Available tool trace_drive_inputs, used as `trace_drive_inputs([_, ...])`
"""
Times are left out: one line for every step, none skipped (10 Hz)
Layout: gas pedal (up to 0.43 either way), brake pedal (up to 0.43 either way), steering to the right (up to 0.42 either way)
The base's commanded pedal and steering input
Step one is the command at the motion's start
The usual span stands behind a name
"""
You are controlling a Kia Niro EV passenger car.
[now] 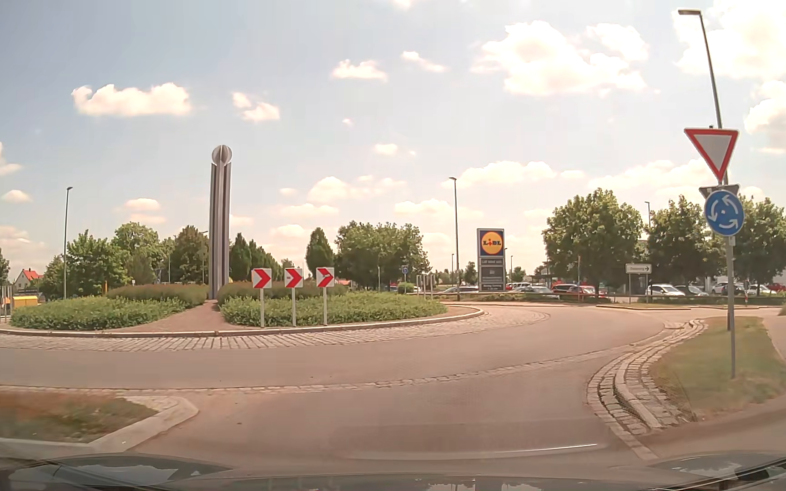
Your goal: Follow the waypoints while adhering to traffic rules and regulations
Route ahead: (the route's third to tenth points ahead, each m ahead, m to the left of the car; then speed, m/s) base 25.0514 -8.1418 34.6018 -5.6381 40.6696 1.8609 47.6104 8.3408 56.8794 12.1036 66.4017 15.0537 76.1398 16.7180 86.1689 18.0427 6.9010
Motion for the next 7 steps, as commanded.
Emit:
trace_drive_inputs([0.047, 0.012, 0.095])
trace_drive_inputs([0.047, 0.012, 0.1])
trace_drive_inputs([0.047, 0.012, 0.11])
trace_drive_inputs([0.047, 0.012, 0.119])
trace_drive_inputs([0.047, 0.012, 0.131])
trace_drive_inputs([0.047, 0.012, 0.14])
trace_drive_inputs([0.047, 0.012, 0.153])
